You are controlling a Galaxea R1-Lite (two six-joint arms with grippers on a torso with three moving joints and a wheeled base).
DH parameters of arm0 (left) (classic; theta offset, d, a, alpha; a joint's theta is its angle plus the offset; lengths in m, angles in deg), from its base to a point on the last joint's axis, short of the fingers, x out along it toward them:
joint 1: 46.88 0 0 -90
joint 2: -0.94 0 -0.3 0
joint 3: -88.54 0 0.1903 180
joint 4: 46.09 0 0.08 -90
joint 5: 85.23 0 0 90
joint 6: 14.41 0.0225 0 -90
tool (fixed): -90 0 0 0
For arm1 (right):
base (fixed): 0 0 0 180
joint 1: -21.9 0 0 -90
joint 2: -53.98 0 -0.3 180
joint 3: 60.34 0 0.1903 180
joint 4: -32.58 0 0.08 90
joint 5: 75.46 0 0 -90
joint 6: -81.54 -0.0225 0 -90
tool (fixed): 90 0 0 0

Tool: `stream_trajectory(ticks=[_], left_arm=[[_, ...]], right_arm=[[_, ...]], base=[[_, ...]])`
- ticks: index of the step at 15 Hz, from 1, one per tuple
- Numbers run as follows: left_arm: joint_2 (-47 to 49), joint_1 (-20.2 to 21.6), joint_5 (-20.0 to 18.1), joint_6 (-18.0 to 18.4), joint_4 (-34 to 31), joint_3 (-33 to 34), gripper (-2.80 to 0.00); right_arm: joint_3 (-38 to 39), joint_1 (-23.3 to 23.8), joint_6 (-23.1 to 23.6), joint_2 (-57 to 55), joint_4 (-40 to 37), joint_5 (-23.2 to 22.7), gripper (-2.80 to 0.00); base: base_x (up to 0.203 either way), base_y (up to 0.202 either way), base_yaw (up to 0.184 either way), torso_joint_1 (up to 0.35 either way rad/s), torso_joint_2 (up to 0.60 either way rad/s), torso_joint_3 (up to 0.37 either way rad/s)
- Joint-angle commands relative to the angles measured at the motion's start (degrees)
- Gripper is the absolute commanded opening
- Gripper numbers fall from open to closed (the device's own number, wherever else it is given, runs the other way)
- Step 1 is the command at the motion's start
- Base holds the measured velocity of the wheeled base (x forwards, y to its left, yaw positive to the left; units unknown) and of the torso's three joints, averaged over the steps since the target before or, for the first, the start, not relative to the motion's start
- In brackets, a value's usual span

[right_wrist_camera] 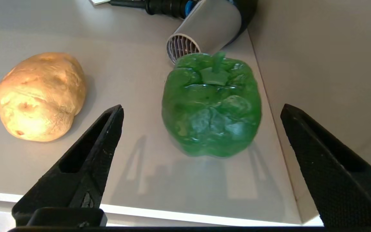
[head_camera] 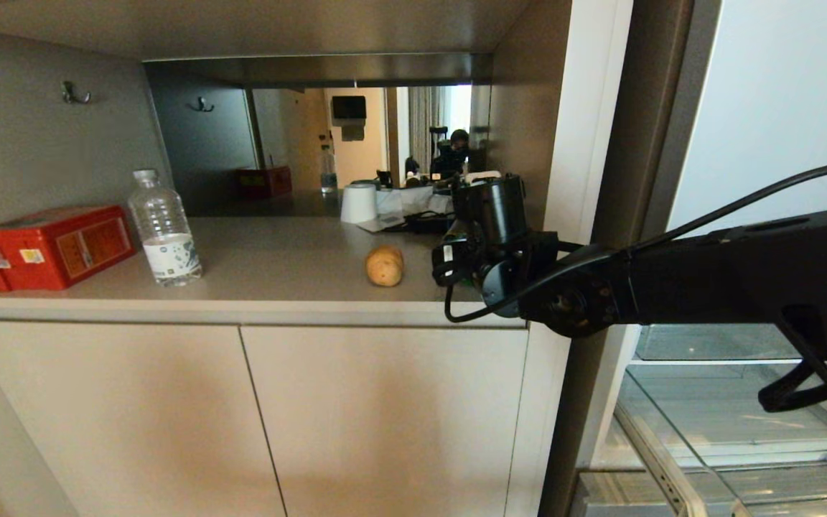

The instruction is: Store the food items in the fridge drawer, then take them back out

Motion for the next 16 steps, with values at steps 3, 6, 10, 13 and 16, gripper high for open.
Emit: stream_trajectory(ticks=[3,6,10,13,16], left_arm=[[0.0,0.0,0.0,0.0,0.0,0.6,-2.8],[0.0,0.0,0.0,0.0,0.0,0.6,-2.8],[0.0,0.0,0.0,0.0,0.0,0.6,-2.8],[0.0,0.0,0.0,0.0,0.0,0.6,-2.8],[-0.1,0.0,0.0,0.0,0.0,0.6,-2.8]], right_arm=[[-0.5,0.0,-0.2,-1.6,0.1,0.2,0.0],[-0.6,0.1,-0.4,-1.9,0.1,0.2,0.0],[-1.4,0.7,-0.5,-2.7,0.1,0.2,0.0],[-1.6,0.9,-1.3,-3.8,0.2,0.1,0.0],[-2.8,1.1,-1.3,-4.7,0.9,0.0,0.0]], base=[[0.0,0.0,0.0,0.0,0.0,0.0],[0.0,0.0,0.0,0.0,0.0,0.0],[0.0,0.0,0.0,0.0,0.0,0.0],[0.0,0.0,0.0,0.0,0.0,0.0],[0.0,0.0,0.0,0.0,0.0,0.0]])
